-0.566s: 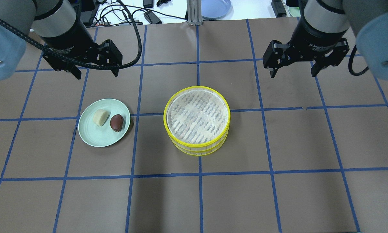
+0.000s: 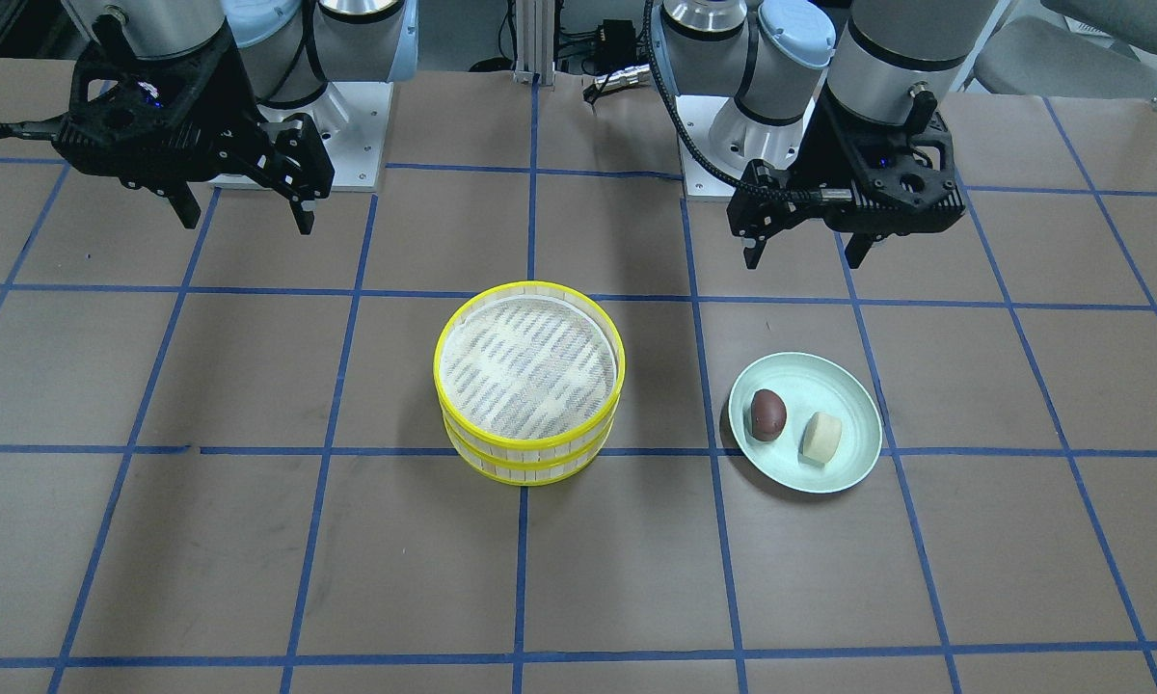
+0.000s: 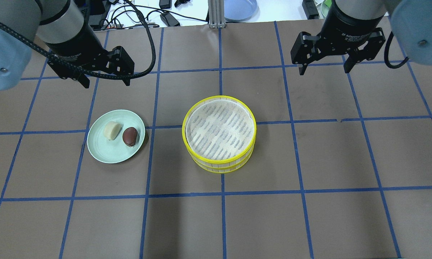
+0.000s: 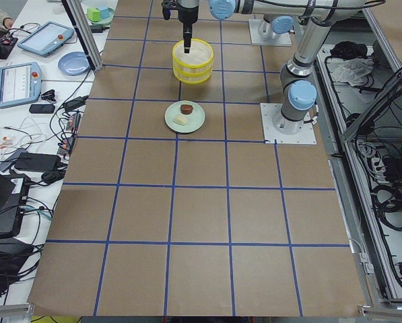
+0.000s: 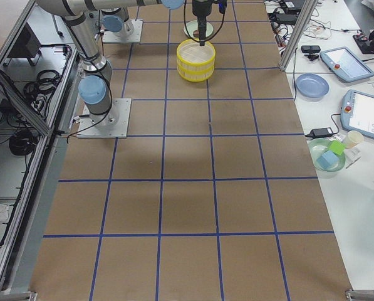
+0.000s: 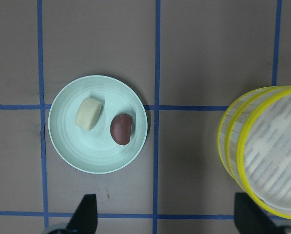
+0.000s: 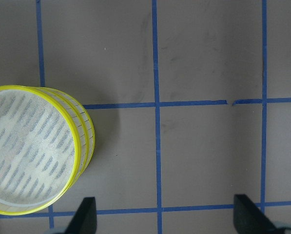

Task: Place buns in different layers of steamer
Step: 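Move the left gripper down toward the buns on the green plate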

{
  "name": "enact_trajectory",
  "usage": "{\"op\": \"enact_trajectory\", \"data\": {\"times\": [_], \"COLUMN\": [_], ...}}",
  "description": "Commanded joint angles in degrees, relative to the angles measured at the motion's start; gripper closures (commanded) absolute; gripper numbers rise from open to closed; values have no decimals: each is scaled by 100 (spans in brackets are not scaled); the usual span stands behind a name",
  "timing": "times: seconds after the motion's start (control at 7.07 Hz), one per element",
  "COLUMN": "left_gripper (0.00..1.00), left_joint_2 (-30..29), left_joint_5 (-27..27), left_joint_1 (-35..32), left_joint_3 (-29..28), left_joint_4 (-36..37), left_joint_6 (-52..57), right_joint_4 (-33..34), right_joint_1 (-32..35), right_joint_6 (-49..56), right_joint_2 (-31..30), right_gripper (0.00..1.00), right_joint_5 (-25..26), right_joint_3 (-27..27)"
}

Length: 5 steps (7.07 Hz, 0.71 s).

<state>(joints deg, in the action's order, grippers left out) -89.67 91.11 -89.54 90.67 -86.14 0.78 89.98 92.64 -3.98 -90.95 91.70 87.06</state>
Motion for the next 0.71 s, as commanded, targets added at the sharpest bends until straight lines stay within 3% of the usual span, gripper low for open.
{"op": "enact_trajectory", "data": {"times": [0.0, 0.57], "left_gripper": [0, 0], "left_joint_2": [-321, -1629], "left_joint_5": [-32, 12], "left_joint_1": [636, 1149], "left_joint_3": [239, 854], "left_joint_4": [542, 1555], "left_joint_6": [1018, 1811], "right_joint_4": [-7, 2], "right_joint_1": [0, 9], "right_joint_6": [2, -41], "right_joint_2": [-11, 50], "right_gripper": [0, 0], "right_joint_5": [6, -3], "right_joint_3": [4, 74]}}
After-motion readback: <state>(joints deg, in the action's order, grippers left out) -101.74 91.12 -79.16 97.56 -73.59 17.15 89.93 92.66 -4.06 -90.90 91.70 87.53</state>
